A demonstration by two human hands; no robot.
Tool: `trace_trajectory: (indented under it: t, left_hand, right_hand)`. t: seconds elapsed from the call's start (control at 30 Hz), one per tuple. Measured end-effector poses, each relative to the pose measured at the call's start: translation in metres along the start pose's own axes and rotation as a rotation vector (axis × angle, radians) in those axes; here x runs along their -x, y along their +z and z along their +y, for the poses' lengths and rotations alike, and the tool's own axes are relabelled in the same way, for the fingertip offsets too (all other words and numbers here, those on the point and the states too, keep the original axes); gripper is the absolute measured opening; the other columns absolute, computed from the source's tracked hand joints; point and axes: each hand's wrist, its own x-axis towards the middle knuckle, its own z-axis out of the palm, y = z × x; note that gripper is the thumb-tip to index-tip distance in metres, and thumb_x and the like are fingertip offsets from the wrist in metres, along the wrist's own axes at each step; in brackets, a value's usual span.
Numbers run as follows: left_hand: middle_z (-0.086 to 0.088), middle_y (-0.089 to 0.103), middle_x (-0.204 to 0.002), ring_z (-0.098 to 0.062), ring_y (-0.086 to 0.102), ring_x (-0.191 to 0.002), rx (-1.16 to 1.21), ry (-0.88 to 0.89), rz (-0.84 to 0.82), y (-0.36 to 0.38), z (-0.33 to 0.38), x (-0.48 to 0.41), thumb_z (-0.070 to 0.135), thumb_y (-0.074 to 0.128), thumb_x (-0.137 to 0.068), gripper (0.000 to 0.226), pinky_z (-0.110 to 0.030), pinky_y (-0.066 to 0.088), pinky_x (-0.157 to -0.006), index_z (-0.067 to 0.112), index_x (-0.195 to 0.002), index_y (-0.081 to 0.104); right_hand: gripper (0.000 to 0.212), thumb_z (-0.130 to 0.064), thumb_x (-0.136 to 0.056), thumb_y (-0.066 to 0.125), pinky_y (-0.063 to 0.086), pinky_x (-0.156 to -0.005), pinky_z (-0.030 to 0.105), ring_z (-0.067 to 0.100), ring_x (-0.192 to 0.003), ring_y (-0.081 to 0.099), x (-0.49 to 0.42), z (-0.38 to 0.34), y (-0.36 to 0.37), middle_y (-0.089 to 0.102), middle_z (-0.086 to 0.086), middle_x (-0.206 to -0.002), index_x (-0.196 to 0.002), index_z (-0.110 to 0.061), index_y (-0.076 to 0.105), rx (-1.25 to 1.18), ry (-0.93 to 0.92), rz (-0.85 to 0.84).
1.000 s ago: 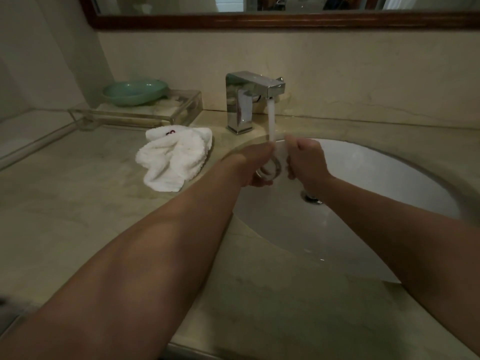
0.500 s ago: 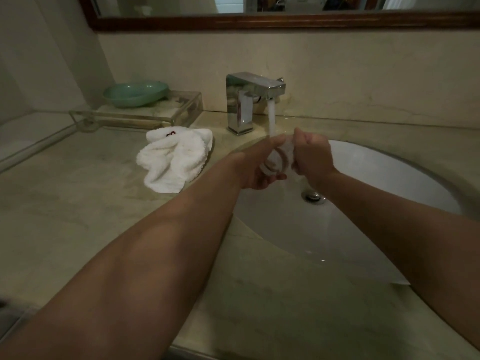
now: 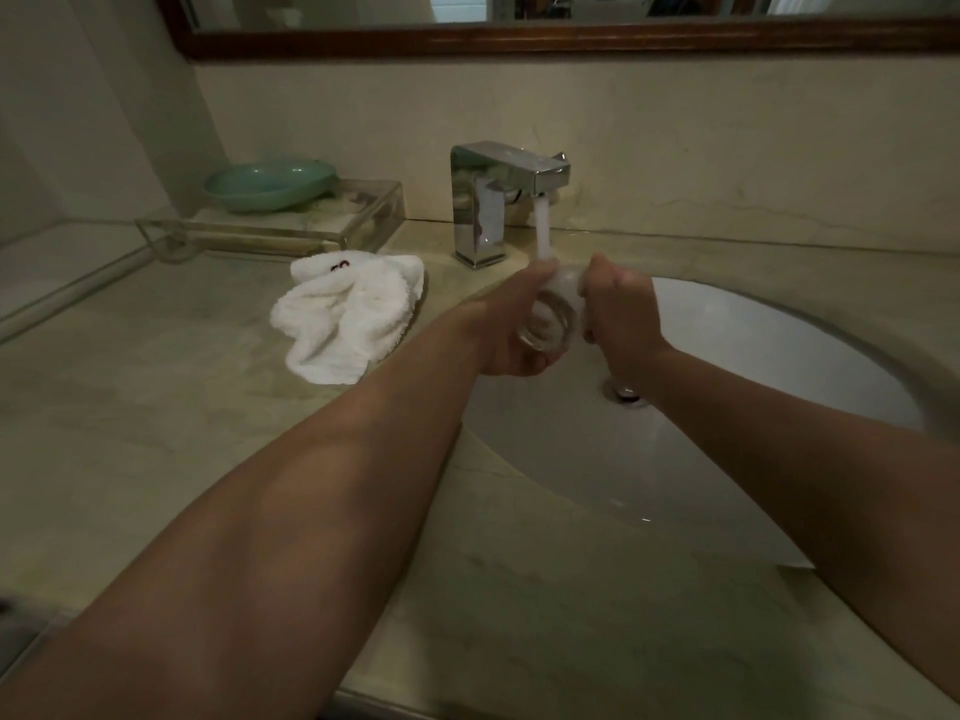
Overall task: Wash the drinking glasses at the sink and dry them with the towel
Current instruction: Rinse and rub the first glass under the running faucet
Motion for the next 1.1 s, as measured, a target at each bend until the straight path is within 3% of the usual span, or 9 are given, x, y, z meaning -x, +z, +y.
trace_trajectory:
  t: [0.1,0.2,0.37,0.47,0.53,0.77,0.87,1.0,1.1]
  left_hand:
    - [-0.009,0.068,-0.098,-0.019,0.067,-0.068,-0.095,0.073,0.061,0.004,-0.002,-0.001,0.062,0.064,-0.092,0.047,-0.027,0.054,-0.065,0.017,-0.107,0.064]
    - [-0.018,0.072,-0.117,-0.023,0.073,-0.07,-0.124,0.103,0.114,0.002,-0.004,-0.005,0.059,0.062,-0.095,0.05,-0.025,0.054,-0.051,0.019,-0.125,0.06]
    - [-0.007,0.075,-0.078,-0.02,0.07,-0.068,-0.046,0.027,0.142,0.002,0.001,0.0,0.043,0.056,-0.095,0.037,-0.022,0.049,-0.065,0.011,-0.098,0.072]
    - [-0.009,0.071,-0.076,-0.015,0.064,-0.054,-0.055,0.017,0.109,0.0,0.001,0.001,0.036,0.051,-0.093,0.03,-0.02,0.04,-0.053,0.012,-0.09,0.068]
    - [-0.012,0.072,-0.084,-0.015,0.059,-0.055,-0.111,0.015,0.051,-0.001,0.001,0.002,0.041,0.049,-0.093,0.034,-0.02,0.031,-0.049,0.012,-0.094,0.069]
    - [-0.005,0.067,-0.087,-0.014,0.062,-0.063,-0.156,0.063,0.063,0.003,0.0,0.007,0.07,0.063,-0.089,0.056,-0.017,0.045,-0.045,0.016,-0.103,0.067]
    - [-0.007,0.069,-0.09,-0.018,0.067,-0.069,-0.114,0.1,0.083,0.001,-0.001,0.005,0.054,0.063,-0.096,0.042,-0.018,0.047,-0.044,0.015,-0.109,0.067]
    - [-0.009,0.074,-0.081,-0.016,0.069,-0.062,-0.119,0.096,0.074,0.005,0.003,0.015,0.035,0.06,-0.09,0.029,-0.021,0.046,-0.057,0.009,-0.098,0.072]
    - [-0.011,0.071,-0.073,-0.019,0.064,-0.06,-0.137,0.052,0.089,0.004,0.003,0.016,0.043,0.051,-0.095,0.04,-0.022,0.041,-0.058,0.009,-0.084,0.069]
  right_hand:
    - [0.044,-0.033,-0.099,0.05,0.042,-0.05,0.028,0.018,-0.042,0.053,0.001,-0.003,-0.002,0.055,0.003,-0.047,-0.059,-0.019,0.061,0.018,0.017,0.057]
    - [0.046,-0.039,-0.102,0.046,0.046,-0.055,0.027,0.013,-0.046,0.058,0.006,0.0,0.0,0.061,-0.001,-0.051,-0.068,-0.017,0.068,0.09,-0.014,0.054]
    - [0.036,-0.051,-0.093,0.066,0.063,-0.064,0.034,0.011,-0.084,0.073,0.025,-0.005,0.005,0.069,0.0,-0.096,-0.107,-0.018,0.059,-0.029,-0.127,-0.28]
    - [0.034,-0.051,-0.09,0.068,0.058,-0.061,0.024,0.008,-0.083,0.069,0.021,-0.006,0.009,0.063,-0.007,-0.093,-0.103,-0.019,0.061,0.071,-0.159,-0.205]
    - [0.037,-0.052,-0.088,0.065,0.057,-0.066,0.036,0.014,-0.08,0.067,0.011,0.001,0.007,0.067,-0.003,-0.086,-0.094,-0.016,0.066,0.076,-0.111,-0.105]
    - [0.042,-0.032,-0.1,0.047,0.049,-0.054,0.039,0.023,-0.058,0.06,-0.001,-0.002,0.0,0.058,0.011,-0.064,-0.069,-0.005,0.058,0.183,-0.135,0.085]
    - [0.039,-0.04,-0.102,0.047,0.051,-0.053,0.034,0.015,-0.06,0.061,0.008,-0.003,0.001,0.061,0.006,-0.067,-0.076,-0.014,0.06,0.101,-0.096,0.005]
    - [0.053,-0.065,-0.09,0.058,0.061,-0.059,0.035,0.018,-0.085,0.072,0.024,-0.002,0.006,0.069,0.001,-0.101,-0.116,-0.018,0.057,0.046,-0.05,-0.253]
    - [0.054,-0.066,-0.086,0.06,0.053,-0.056,0.034,0.016,-0.075,0.068,0.02,-0.002,0.01,0.069,0.001,-0.087,-0.1,-0.014,0.063,0.093,-0.095,-0.171]
